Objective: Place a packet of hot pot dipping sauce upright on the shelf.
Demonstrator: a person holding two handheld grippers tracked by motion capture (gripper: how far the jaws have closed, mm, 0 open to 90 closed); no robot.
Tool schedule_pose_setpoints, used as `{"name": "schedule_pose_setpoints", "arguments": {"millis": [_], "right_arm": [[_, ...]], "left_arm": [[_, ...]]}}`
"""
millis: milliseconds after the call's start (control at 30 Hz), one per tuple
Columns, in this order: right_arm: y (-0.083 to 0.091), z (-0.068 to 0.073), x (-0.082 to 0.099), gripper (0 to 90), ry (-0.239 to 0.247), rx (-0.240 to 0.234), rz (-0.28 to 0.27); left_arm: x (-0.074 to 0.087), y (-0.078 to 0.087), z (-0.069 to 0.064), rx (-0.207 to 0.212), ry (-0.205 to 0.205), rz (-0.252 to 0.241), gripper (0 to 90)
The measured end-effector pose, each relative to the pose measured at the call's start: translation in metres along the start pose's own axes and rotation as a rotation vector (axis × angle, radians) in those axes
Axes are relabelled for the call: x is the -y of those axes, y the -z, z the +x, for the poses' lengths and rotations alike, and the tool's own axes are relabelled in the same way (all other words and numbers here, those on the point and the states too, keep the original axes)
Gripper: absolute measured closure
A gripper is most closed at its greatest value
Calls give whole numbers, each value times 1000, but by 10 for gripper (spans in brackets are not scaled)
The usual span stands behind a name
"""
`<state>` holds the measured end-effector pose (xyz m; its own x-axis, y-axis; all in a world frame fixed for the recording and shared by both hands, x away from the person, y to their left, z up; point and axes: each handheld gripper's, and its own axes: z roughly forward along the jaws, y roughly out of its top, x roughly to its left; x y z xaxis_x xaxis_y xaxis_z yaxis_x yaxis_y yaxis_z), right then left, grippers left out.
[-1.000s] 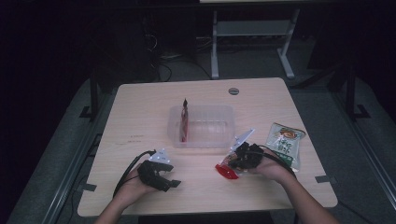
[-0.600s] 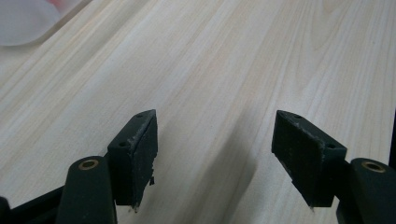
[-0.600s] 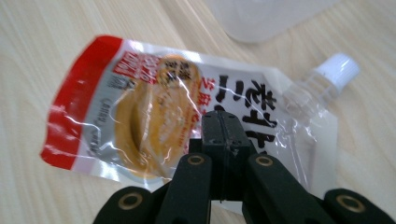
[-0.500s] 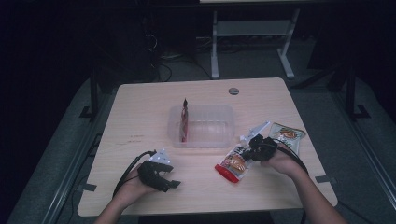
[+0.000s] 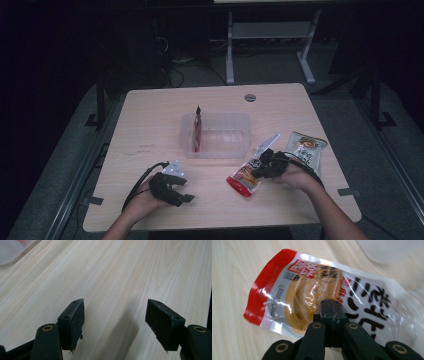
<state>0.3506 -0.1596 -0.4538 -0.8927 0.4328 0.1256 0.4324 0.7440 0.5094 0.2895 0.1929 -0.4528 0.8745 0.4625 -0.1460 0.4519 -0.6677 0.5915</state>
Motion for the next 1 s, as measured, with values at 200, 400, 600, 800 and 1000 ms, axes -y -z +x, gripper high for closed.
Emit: {"name": "schedule_pose_setpoints", "arguments": {"millis": [200, 400, 600, 800, 1000], "right_arm": [[-14, 22, -17, 900, 57, -31, -5], [-29, 45, -35, 900, 121, -56, -16], [-42, 64, -54, 900, 167, -74, -22], [-39, 65, -54, 826, 182, -73, -36], [-17, 60, -43, 640, 134, -42, -95]], "left_arm": [[0, 1, 0, 1, 0, -10, 311], [-2, 4, -1, 9, -2, -28, 311], [-3, 4, -3, 10, -13, -46, 310], [-10, 6, -5, 20, -8, -83, 309], [-26, 3, -8, 41, -31, -119, 279]]}}
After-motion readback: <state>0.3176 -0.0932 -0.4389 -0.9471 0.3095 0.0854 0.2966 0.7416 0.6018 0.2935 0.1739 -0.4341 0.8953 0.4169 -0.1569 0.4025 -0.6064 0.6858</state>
